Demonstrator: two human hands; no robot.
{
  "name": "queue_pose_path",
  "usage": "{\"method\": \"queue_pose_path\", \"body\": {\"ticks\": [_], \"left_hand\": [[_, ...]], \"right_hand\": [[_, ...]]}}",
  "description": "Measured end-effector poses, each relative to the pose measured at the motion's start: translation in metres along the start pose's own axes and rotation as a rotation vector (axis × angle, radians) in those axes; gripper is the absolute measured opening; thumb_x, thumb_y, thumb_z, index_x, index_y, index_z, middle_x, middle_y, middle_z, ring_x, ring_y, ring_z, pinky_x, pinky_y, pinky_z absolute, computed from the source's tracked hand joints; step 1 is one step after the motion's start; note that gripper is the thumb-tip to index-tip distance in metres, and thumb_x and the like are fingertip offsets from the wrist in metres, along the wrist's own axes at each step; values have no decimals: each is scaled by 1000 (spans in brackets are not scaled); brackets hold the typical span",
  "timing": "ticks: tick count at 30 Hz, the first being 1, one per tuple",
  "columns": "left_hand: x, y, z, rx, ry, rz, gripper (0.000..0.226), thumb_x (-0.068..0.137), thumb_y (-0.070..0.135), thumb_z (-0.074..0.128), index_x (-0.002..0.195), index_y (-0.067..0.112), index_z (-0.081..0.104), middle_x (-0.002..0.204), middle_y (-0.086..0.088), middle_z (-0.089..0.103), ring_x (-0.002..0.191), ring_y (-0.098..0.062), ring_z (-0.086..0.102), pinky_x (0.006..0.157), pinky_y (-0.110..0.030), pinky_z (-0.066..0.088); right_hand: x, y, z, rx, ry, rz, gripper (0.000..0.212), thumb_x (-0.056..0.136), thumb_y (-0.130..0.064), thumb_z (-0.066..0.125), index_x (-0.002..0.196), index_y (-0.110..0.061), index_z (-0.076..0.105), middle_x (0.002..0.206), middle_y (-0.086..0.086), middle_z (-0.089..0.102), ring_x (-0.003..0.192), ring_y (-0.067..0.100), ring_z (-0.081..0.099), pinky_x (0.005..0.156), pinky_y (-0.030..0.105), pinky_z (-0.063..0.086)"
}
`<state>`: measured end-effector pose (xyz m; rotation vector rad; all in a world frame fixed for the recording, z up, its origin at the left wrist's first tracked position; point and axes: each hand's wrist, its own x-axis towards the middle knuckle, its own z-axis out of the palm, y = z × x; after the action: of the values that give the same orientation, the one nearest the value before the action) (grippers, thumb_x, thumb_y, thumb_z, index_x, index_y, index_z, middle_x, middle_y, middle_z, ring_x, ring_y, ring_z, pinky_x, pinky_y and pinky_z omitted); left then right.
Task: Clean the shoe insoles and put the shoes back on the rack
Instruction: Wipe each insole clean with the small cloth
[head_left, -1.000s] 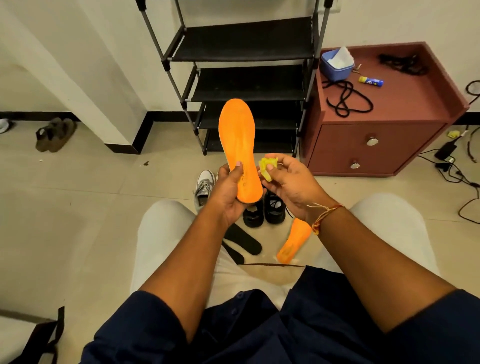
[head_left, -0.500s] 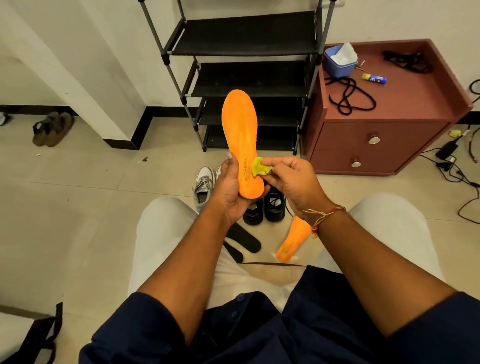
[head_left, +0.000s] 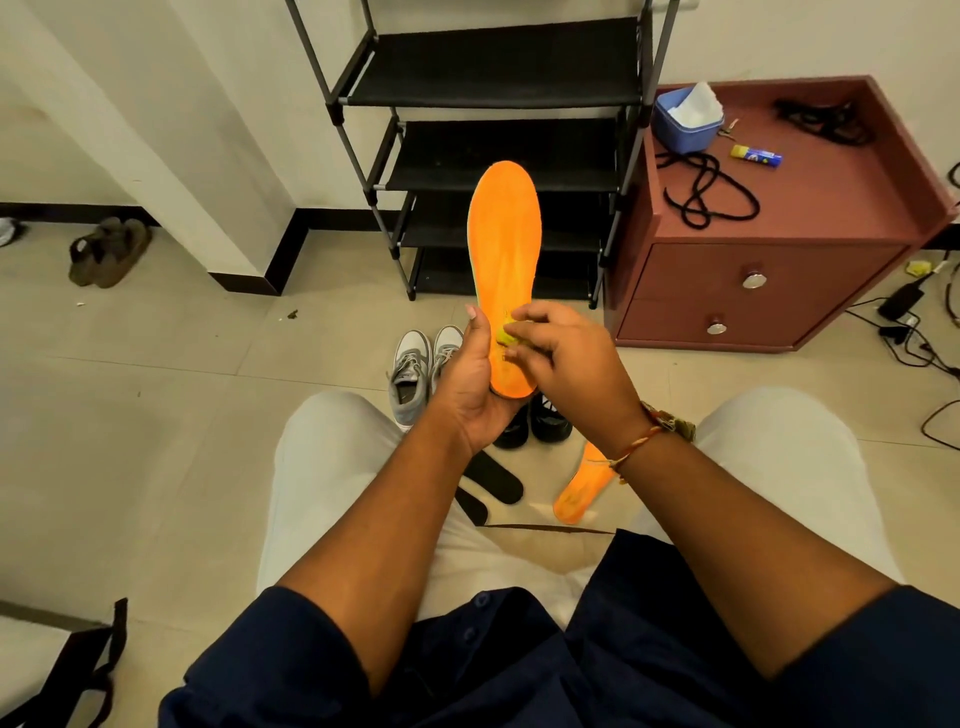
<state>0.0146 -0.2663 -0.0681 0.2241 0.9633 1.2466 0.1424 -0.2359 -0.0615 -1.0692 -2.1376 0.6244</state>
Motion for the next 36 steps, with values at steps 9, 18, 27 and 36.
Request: {"method": "queue_pose_path", "body": {"ticks": [9,18,27,36], "left_hand": [[1,6,-8,-18,-3,8,77,100,67,25,133,6,60,116,-15,68,120,-29,59,119,-48,35],[-7,-1,0,34,-110,-33,68,103,61,26,136,9,56,133,-19,62,122,-31,58,114,-45,41],[-6,0,-1,46,-118,-63,69,104,60,28,136,7,57,127,-17,64,120,-30,60,108,-43,43],[-3,11,-11,6,-73,21,71,104,61,26,132,7,64,131,-18,64,123,-29,61,114,-45,41]], "right_hand": [[-5,-7,7,-99,-104,-160,22,79,-2,73,99,-8,78,105,9,75,96,30,70,91,39,55],[3,-3,-10,-265,-37,-220,21,78,-9,78,99,-9,77,103,8,72,95,31,64,82,36,53],[-8,-16,-7,-165,19,-177,19,83,-5,65,97,-9,78,100,8,73,92,32,66,81,39,55],[-6,-13,-4,-223,-98,-246,27,72,-2,83,97,-9,76,99,9,71,93,31,64,83,36,53]]}}
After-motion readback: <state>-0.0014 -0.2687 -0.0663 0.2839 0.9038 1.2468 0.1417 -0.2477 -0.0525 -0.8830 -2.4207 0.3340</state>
